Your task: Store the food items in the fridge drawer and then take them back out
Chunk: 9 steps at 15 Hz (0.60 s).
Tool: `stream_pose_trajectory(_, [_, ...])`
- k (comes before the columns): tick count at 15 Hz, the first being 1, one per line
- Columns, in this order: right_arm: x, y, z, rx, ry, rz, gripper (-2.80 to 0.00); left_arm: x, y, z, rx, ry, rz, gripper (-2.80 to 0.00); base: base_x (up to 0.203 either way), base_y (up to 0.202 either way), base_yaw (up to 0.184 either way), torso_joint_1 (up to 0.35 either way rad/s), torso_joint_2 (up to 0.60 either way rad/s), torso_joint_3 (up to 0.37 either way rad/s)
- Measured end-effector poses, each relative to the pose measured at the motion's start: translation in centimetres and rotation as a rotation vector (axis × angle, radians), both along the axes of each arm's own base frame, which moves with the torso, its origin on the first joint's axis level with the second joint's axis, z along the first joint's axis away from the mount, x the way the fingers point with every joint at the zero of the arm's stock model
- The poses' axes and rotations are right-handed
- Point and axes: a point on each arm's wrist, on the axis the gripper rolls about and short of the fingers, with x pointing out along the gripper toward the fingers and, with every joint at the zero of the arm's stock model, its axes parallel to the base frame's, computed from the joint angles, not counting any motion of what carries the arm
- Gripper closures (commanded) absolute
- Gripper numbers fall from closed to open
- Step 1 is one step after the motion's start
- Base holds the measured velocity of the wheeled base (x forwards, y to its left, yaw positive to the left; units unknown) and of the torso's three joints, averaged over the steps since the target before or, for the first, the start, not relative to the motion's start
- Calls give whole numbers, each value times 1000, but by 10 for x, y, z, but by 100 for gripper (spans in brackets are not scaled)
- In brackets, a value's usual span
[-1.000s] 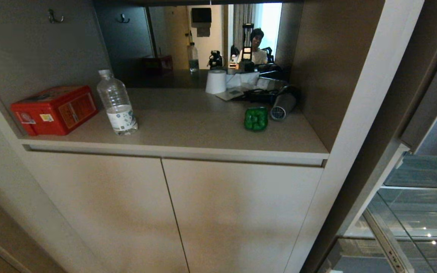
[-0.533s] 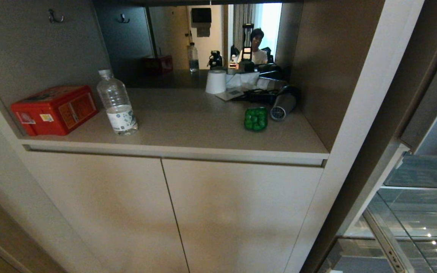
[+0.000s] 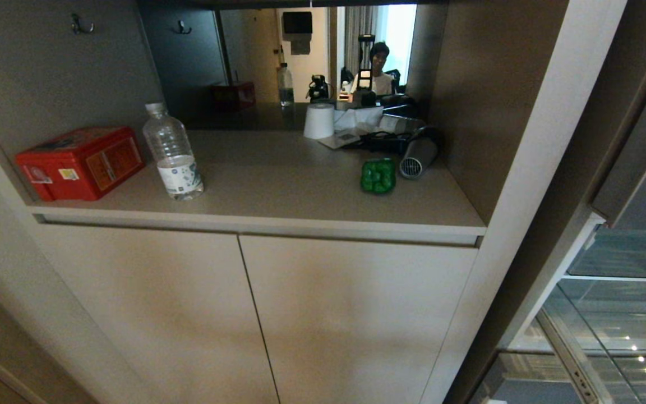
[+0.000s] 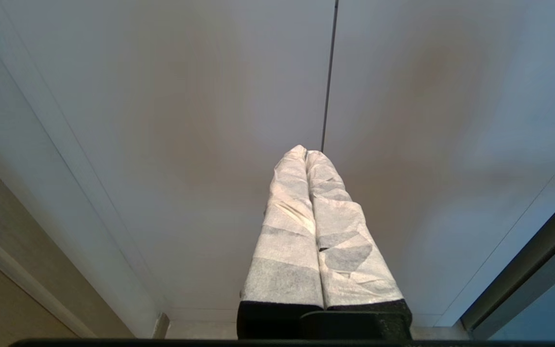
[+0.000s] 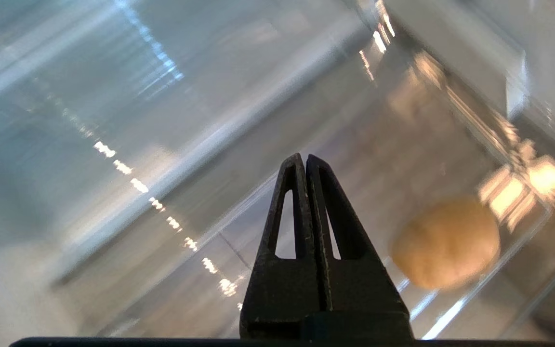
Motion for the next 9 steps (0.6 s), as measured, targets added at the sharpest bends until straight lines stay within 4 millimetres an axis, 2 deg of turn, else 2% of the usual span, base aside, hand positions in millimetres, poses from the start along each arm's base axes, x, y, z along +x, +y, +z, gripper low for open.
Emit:
stream_pose_trajectory(2, [-8,22,21,-39,-69,76,0,0,0,0,0,0,0,0,0,0,0,0,0,0])
stream_pose_trajectory(4, [-19,43,33,-63,-117,141,0,0,0,0,0,0,0,0,0,0,0,0,0,0])
stream_pose_trajectory(9, [-44,75,35,-80,-134,187,0,0,0,0,0,0,0,0,0,0,0,0,0,0])
